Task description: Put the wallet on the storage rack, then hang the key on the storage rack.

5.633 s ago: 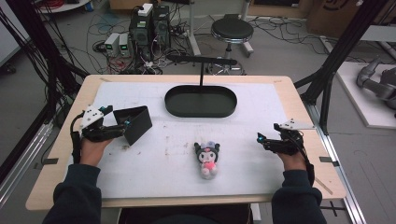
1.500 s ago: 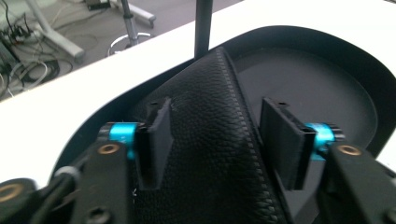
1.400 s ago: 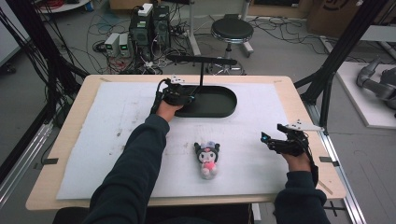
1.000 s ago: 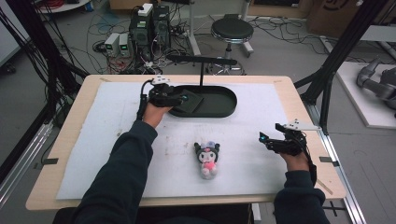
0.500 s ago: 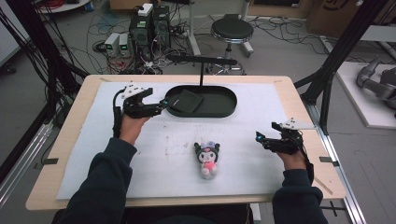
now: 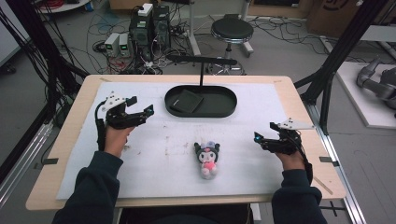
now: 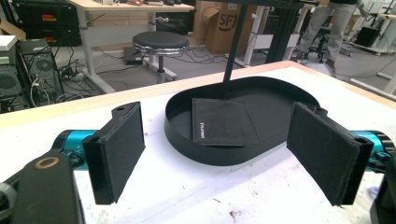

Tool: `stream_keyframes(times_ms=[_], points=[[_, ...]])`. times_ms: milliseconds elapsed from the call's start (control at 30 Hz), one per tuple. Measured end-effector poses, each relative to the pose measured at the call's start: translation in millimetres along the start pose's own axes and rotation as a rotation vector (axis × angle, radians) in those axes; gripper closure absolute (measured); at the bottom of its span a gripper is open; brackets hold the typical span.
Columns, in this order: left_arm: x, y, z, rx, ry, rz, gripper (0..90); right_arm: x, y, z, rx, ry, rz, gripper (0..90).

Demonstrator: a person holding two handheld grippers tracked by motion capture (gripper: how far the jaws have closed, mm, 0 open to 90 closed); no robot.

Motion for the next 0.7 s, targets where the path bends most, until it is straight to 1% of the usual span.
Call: stream_keyframes(times_ms=[133, 167, 200, 267, 333, 400, 500, 533, 600, 700], points=[[-0.3, -0.5, 3.6, 0.004, 0.004, -0.006, 18.8, -2.5, 2.0, 0.5, 0.016, 0.011, 0.0, 19.7], [-0.4, -1.0, 4.8, 0.005, 0.006, -0.01, 18.8, -3.5, 3.0, 0.6, 0.029, 0.016, -0.006, 19.7], [-0.7, -1.6, 5.7, 0.006, 0.011, -0.008, 18.8, -4.8, 4.1, 1.1, 0.042, 0.026, -0.024, 19.7], [-2.6, -3.7, 8.7, 0.002, 0.027, -0.009, 18.8, -7.0, 6.9, 2.3, 0.06, 0.046, -0.044, 19.7], [-4.9, -5.5, 12.2, 0.0, 0.036, -0.004, 18.8, -7.8, 10.1, 2.1, 0.077, 0.047, -0.053, 19.7], [-7.6, -7.4, 15.2, -0.005, 0.04, -0.004, 18.8, -10.7, 12.3, 0.8, 0.08, 0.049, -0.055, 19.7], [-12.0, -11.3, 19.4, -0.01, 0.052, -0.002, 18.8, -19.9, 15.5, -2.2, 0.07, 0.074, -0.049, 19.7], [-13.0, -12.7, 20.6, -0.02, 0.053, -0.002, 18.7, -23.4, 16.9, -3.5, 0.069, 0.081, -0.045, 19.7], [-14.2, -15.6, 23.3, -0.016, 0.058, -0.003, 18.8, -32.3, 20.6, -6.2, 0.069, 0.106, -0.036, 19.7], [-15.4, -22.0, 26.3, -0.028, 0.058, -0.007, 18.9, -48.2, 25.7, -12.0, 0.059, 0.146, -0.016, 19.8]])
Point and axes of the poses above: each handheld gripper's, and its own axes: z roughly backward along the jaws, y roughly out of its top, x roughly to its right, the point moved 6 cm from there along -z, roughly forward along the jaws, and after that the axes turned 9 degrees about z, right-handed, at the moved point
